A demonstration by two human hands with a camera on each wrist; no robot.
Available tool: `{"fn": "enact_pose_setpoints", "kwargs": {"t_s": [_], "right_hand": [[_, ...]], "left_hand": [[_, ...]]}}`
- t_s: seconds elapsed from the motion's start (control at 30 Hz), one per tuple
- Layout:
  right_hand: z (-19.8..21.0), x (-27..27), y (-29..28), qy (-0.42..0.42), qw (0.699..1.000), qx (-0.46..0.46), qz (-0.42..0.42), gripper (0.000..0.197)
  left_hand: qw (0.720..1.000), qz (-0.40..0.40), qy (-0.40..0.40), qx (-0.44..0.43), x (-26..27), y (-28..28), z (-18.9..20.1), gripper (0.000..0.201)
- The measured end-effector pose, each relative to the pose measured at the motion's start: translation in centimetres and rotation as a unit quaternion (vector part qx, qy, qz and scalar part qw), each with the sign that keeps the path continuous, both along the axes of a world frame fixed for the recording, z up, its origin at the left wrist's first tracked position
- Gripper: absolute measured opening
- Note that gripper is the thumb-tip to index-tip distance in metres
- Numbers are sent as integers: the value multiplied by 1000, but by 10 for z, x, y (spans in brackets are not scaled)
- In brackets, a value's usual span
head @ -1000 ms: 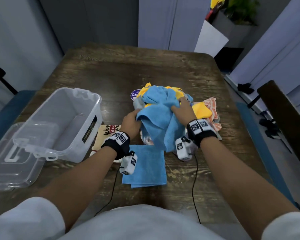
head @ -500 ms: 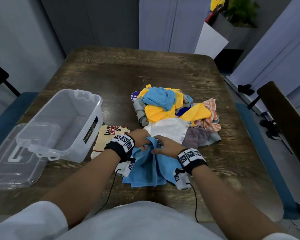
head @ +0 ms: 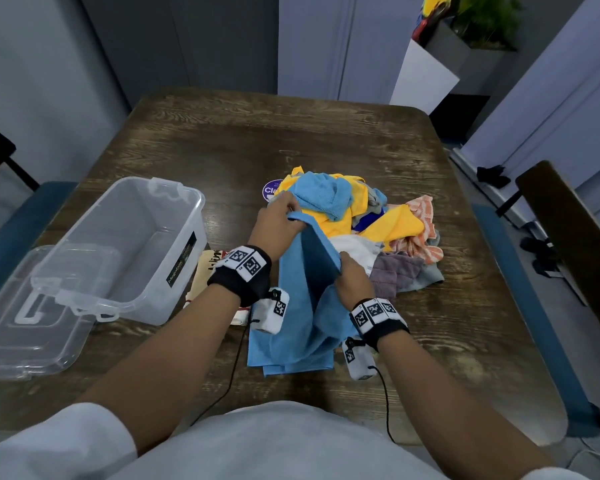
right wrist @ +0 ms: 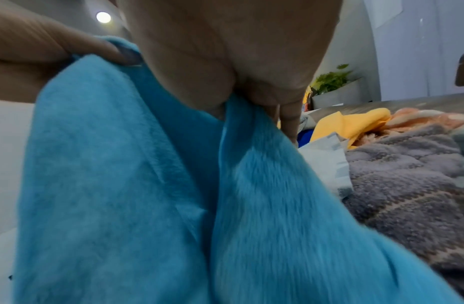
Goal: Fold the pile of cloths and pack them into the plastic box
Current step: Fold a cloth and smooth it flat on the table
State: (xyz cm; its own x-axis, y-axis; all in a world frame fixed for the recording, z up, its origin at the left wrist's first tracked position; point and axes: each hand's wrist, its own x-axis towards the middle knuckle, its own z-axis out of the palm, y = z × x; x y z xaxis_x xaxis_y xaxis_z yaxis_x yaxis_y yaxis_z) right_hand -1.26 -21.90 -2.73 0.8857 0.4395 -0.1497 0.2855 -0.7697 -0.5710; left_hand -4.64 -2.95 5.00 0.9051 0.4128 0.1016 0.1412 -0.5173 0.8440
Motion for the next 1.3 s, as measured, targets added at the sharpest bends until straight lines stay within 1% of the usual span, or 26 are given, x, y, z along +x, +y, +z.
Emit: {"fn": "enact_pose_setpoints", "kwargs": {"t_s": [0.1,0.2,0.3,0.4,0.5,0.63,0.7,0.77,0.8,0.83,0.9,0.97,1.0,1.07,1.13,1.17,1.23,1.27,1.3], "right_hand": [[4,2,-7,-2,1000,-2,-20,23],[11,9,-11,-10,999,17,-39,19],[18,18,-20,-21,995,45,-86,15],[31,24,-23,-41,985,111,-128,16],[49,27,-17,-97,972,166,-137,16],[73,33,-10,-174,950,207,-155,8],[87,36,-10,-198,937,231,-174,11],[102,36,-10,-213,923,261,-188,16],[110,34,-10,-216,917,276,-192,17],[115,33,-8,-217,913,287,-193,17],[119,30,-5,-209,914,297,-180,16],[117,28,-2,-194,924,293,-149,17],[114,26,-2,-186,929,292,-132,17],[113,21,-2,-165,931,306,-114,16],[118,17,-4,-158,919,343,-117,15],[123,16,-5,-162,911,359,-121,15],[135,17,-8,-171,904,372,-121,15],[141,19,-10,-174,906,366,-118,15],[145,23,-12,-174,913,350,-114,15]], "left_hand": [[996,77,-40,15,4,9,14,10],[992,121,-32,29,7,31,18,13],[991,113,5,66,2,52,17,23],[992,95,25,79,-8,64,17,33],[992,94,12,82,-12,68,14,32],[994,84,-17,70,-15,73,18,24],[994,88,-64,23,-18,75,26,21],[984,95,-136,-56,-21,72,39,17],[978,95,-167,-83,-22,70,47,15],[975,90,-181,-94,-22,68,53,13],[980,60,-170,-88,-21,64,61,10],[989,15,-126,-69,-21,63,63,10],[992,-12,-104,-74,-23,64,63,10],[987,-44,-87,-128,-28,62,63,10],[963,-27,-126,-239,-34,59,67,8],[944,-4,-158,-291,-35,59,71,10],[908,50,-204,-363,-33,64,77,19],[905,69,-207,-366,-30,69,77,18],[917,82,-191,-340,-26,77,74,16]]}}
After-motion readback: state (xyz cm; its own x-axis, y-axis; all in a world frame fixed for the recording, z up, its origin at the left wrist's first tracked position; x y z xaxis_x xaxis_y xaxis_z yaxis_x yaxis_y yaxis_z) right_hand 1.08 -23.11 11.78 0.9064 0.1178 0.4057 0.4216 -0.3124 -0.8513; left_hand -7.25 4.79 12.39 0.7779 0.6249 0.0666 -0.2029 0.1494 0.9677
